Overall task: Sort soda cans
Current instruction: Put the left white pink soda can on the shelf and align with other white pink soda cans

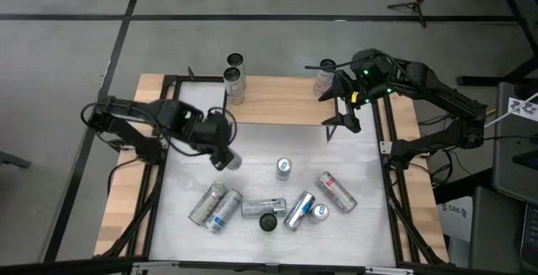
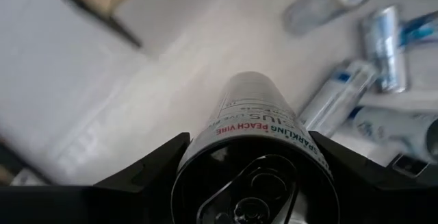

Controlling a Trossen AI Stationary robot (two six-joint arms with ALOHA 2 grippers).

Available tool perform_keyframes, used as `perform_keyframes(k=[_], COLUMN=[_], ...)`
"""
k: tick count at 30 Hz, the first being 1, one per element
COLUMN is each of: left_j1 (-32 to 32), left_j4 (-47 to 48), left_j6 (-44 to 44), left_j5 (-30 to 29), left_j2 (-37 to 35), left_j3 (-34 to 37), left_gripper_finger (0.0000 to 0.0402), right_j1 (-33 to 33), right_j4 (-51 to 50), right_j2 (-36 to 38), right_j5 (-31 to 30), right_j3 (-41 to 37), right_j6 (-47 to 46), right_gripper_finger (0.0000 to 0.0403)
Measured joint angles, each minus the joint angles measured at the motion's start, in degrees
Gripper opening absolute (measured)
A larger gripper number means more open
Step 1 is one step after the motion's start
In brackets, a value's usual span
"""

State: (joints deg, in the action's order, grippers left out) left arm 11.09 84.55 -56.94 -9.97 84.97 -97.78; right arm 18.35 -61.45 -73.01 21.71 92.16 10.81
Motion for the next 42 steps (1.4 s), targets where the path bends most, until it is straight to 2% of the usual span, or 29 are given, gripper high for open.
perform_keyframes(k=[11,18,22,28,32,42], left_j1=[-10.9,-17.3,-20.4,-23.4,-24.6,-26.1], left_j4=[-11.9,-19.8,-19.9,-18.8,-17.7,-17.5], left_j6=[18.5,29.6,35.3,42.8,44.5,42.5], left_j5=[0.8,4.2,4.8,5.0,5.0,4.5], left_j2=[1.1,2.9,5.8,11.4,13.7,13.8], left_j3=[0.0,-0.2,-4.3,-14.0,-17.8,-17.9], left_gripper_finger=[0.0245,0.0245,0.0245,0.0245,0.0245,0.0245], right_j1=[0.0,0.0,0.0,0.0,0.0,0.0], right_j4=[0.0,0.1,0.1,2.4,5.6,16.3], right_j2=[0.0,0.0,0.0,-0.8,-2.2,-7.7], right_j5=[0.0,0.0,-0.1,-0.2,-0.3,-0.6], right_j3=[0.0,0.0,0.0,0.0,0.0,0.0], right_j6=[0.0,0.0,0.0,0.0,0.0,1.9], right_gripper_finger=[0.0376,0.0376,0.0376,0.0376,0.0376,0.0376])
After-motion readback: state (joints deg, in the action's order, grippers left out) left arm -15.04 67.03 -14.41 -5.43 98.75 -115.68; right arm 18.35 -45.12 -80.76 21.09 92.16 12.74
